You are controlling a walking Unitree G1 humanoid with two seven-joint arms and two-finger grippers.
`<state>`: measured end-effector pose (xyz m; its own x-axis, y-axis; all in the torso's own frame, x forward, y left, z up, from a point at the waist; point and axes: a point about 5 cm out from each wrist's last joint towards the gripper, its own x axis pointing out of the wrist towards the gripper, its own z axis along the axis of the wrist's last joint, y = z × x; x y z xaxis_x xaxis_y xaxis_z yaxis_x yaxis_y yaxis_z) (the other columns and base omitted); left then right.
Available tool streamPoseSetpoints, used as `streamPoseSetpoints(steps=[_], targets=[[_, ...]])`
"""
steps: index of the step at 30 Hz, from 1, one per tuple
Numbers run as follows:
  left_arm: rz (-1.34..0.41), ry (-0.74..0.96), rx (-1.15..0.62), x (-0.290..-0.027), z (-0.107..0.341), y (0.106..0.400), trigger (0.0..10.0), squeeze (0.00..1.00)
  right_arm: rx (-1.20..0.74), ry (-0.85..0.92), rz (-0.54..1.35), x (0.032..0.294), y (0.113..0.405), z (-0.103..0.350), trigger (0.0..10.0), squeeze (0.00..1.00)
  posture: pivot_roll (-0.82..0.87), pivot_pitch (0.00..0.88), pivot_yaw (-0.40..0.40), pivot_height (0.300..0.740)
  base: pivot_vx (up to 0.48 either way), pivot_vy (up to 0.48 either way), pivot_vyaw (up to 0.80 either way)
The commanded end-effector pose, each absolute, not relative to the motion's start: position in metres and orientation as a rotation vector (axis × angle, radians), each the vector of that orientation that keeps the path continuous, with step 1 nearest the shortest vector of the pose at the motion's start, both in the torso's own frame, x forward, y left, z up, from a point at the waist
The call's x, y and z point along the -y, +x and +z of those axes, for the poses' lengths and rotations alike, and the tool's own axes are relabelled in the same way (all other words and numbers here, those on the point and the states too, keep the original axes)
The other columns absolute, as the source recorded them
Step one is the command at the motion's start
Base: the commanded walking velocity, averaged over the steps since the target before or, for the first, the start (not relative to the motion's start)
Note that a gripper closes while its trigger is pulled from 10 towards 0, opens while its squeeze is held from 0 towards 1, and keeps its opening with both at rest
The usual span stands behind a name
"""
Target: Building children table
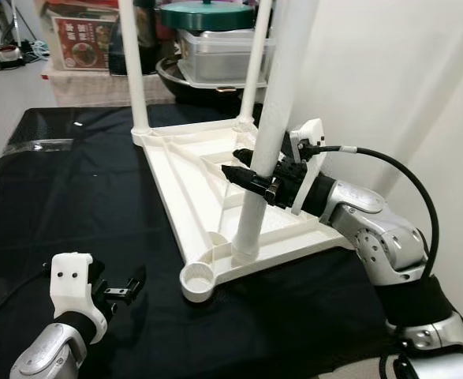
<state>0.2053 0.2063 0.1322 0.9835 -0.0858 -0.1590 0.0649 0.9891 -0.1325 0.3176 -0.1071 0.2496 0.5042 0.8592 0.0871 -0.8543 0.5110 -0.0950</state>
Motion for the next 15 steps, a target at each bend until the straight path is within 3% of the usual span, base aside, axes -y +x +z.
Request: streamPoseSetpoints(steps=[1, 6, 12, 15], targets=[[-0.08, -0.138, -0.174, -0.2073, 0.1278, 0.2051, 10.0, 0.0, 0.12, -0.058, 1.101, 0.1014, 0.3105, 0.2484, 10.0, 0.0, 0.09, 0.0, -0.099, 0.74, 0.0, 0.0, 0.0], [-0.07, -0.172, -0.174, -0.209, 0.1261, 0.2047, 10.0, 0.0, 0.14, -0.065, 1.159, 0.0987, 0.3058, 0.2535, 10.0, 0.0, 0.1, 0.0, -0.107, 0.74, 0.0, 0.0, 0.0], [-0.071, -0.168, -0.159, -0.2092, 0.1268, 0.2046, 10.0, 0.0, 0.146, -0.076, 1.176, 0.0983, 0.305, 0.2545, 10.0, 0.0, 0.1, 0.0, -0.109, 0.74, 0.0, 0.48, 0.0], [-0.075, -0.163, -0.144, -0.2094, 0.127, 0.2045, 10.0, 0.0, 0.15, -0.088, 1.193, 0.0984, 0.3026, 0.2544, 10.0, 0.0, 0.1, 0.0, -0.109, 0.74, 0.0, 0.0, 0.0]])
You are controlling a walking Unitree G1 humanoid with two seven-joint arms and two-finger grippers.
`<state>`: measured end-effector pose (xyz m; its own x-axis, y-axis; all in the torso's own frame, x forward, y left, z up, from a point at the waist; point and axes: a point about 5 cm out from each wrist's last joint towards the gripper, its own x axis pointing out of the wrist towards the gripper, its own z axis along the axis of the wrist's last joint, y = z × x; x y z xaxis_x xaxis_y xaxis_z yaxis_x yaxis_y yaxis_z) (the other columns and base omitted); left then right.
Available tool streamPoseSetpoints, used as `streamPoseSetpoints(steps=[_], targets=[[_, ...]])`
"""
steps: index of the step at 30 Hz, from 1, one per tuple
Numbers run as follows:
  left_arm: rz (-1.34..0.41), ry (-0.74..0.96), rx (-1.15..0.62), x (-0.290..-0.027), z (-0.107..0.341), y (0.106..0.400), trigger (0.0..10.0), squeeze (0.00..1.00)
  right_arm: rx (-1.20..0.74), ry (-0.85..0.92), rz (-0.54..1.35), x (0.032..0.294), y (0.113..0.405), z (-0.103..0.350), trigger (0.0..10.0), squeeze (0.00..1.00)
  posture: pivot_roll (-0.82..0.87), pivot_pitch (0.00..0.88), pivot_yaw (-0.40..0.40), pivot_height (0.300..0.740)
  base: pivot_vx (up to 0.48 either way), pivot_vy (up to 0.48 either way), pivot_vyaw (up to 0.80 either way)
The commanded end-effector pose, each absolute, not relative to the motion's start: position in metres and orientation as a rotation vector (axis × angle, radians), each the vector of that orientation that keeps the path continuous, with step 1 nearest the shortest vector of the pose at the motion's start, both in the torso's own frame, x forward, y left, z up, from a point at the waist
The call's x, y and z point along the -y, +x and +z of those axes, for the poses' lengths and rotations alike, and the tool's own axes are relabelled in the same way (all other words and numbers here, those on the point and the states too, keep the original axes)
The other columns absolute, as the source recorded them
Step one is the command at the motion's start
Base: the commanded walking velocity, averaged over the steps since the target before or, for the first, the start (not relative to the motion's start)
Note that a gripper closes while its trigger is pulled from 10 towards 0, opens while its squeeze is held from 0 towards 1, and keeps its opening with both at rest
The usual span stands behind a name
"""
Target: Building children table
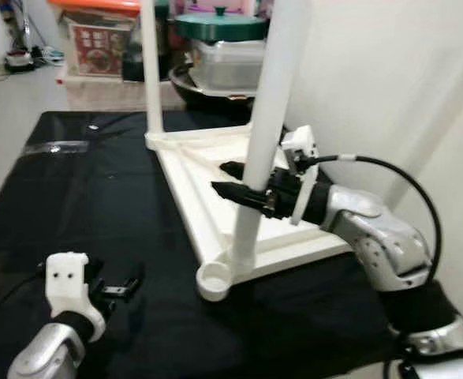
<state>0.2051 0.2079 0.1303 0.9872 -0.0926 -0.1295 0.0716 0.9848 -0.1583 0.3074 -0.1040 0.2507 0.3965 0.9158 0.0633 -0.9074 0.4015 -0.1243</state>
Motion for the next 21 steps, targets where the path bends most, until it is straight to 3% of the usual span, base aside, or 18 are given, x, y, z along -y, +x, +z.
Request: streamPoseSetpoints(steps=[1, 21], targets=[[-0.077, -0.163, -0.142, -0.209, 0.127, 0.204, 10.0, 0.0, 0.151, -0.089, 1.196, 0.098, 0.302, 0.255, 10.0, 0.0, 0.1, 0.0, -0.109, 0.74, 0.0, 0.0, 0.0], [-0.081, -0.177, -0.123, -0.212, 0.127, 0.207, 10.0, 0.0, 0.124, -0.138, 1.277, 0.09, 0.292, 0.244, 10.0, 0.0, 0.1, 0.0, -0.114, 0.74, 0.0, 0.0, 0.0]])
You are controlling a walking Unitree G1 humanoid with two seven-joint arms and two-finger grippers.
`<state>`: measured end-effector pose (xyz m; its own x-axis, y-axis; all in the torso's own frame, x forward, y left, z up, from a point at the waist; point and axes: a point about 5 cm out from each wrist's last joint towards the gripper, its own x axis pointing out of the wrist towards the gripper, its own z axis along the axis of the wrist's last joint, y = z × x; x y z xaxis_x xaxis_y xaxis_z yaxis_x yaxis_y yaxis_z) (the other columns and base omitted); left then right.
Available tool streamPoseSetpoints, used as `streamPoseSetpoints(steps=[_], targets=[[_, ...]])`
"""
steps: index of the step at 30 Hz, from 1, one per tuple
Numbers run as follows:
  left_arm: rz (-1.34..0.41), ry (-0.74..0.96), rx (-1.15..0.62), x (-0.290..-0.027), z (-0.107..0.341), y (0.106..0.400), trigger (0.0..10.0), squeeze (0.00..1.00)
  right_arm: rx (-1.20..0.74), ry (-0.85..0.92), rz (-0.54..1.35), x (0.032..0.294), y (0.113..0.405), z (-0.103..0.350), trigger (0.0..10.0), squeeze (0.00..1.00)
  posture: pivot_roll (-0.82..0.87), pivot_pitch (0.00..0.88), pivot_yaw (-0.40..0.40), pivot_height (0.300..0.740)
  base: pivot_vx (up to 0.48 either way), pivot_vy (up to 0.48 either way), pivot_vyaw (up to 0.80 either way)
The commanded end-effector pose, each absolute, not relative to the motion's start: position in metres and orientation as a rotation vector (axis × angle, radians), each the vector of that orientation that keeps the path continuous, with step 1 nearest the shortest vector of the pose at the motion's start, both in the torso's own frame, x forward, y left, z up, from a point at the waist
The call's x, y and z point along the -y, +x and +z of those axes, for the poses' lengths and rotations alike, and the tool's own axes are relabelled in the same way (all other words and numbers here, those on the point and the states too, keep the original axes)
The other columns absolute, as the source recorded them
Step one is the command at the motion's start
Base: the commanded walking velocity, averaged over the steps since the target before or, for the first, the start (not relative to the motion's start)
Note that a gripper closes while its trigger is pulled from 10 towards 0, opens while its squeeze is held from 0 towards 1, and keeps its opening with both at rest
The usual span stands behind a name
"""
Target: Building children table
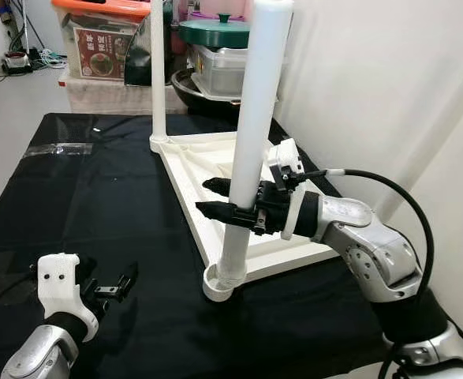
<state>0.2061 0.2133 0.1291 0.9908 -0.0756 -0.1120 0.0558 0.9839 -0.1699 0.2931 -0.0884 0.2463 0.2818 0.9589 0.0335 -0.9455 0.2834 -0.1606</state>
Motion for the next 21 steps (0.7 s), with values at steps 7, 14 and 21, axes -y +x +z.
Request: streamPoseSetpoints(steps=[7, 14, 21], targets=[[-0.088, -0.173, -0.122, -0.212, 0.127, 0.21, 10.0, 0.0, 0.126, -0.138, 1.275, 0.081, 0.291, 0.236, 10.0, 0.0, 0.11, 0.0, -0.109, 0.74, 0.0, 0.0, 0.0], [-0.087, -0.17, -0.121, -0.213, 0.127, 0.211, 10.0, 0.0, 0.126, -0.147, 1.353, 0.068, 0.282, 0.234, 10.0, 0.0, 0.11, 0.0, -0.117, 0.74, 0.0, 0.0, 0.0], [-0.085, -0.174, -0.116, -0.212, 0.128, 0.211, 10.0, 0.0, 0.104, -0.129, 1.399, 0.066, 0.271, 0.231, 10.0, 0.0, 0.11, 0.0, -0.113, 0.74, 0.0, 0.0, 0.0]])
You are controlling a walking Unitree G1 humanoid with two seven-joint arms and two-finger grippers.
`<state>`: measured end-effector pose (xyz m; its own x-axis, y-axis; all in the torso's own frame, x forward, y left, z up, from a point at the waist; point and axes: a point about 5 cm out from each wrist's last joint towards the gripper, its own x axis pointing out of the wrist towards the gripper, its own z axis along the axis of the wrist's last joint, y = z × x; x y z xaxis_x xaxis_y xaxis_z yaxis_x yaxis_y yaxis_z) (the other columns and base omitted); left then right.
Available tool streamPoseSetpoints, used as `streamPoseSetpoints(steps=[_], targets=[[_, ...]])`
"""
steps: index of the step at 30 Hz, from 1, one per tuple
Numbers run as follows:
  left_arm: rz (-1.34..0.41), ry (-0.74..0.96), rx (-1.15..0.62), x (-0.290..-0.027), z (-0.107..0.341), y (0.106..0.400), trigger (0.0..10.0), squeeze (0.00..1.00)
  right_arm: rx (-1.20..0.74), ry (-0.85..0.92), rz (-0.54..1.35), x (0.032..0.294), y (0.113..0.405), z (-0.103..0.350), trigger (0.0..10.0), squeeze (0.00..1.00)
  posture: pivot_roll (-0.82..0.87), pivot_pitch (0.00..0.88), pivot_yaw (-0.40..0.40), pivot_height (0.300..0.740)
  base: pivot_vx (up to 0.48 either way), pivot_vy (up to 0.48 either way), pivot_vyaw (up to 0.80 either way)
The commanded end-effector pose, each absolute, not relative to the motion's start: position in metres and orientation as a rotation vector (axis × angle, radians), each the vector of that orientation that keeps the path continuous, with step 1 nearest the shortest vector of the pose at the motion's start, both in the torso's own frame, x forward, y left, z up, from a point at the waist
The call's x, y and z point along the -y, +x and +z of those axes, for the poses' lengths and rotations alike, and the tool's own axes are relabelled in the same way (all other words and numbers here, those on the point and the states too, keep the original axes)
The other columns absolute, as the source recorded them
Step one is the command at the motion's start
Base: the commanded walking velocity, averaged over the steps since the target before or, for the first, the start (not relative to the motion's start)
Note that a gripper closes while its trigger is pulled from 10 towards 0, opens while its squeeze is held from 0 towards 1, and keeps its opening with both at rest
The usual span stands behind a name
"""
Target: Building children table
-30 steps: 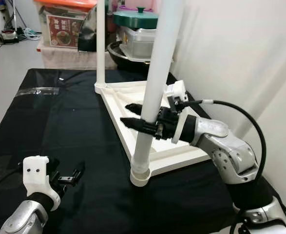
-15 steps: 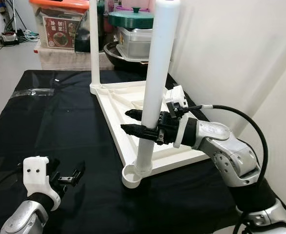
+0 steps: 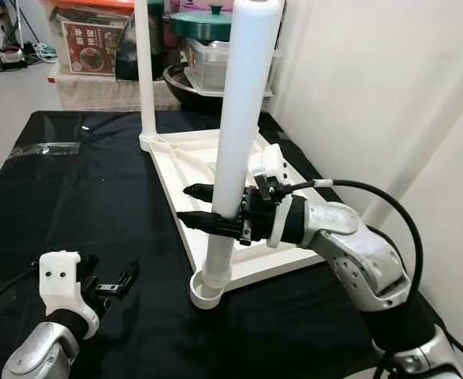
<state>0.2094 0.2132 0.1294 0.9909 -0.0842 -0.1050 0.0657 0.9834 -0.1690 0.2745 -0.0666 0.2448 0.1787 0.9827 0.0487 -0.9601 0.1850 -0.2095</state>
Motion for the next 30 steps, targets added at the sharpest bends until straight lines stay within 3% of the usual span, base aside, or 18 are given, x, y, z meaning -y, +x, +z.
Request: streamPoseSetpoints(steps=[1, 20, 30], targets=[[-0.087, -0.176, -0.115, -0.212, 0.128, 0.212, 10.0, 0.0, 0.099, -0.121, 1.404, 0.066, 0.269, 0.23, 10.0, 0.0, 0.11, 0.0, -0.113, 0.74, 0.0, 0.0, 0.0], [-0.099, -0.19, -0.109, -0.208, 0.128, 0.215, 10.0, 0.0, 0.007, -0.032, 1.405, 0.047, 0.272, 0.203, 10.0, 0.0, 0.13, 0.0, -0.134, 0.74, 0.0, 0.0, 0.0], [-0.09, -0.199, -0.104, -0.208, 0.129, 0.212, 10.0, 0.0, -0.083, 0.016, 1.412, 0.05, 0.274, 0.189, 10.0, 0.0, 0.13, 0.0, -0.135, 0.74, 0.0, 0.0, 0.0]])
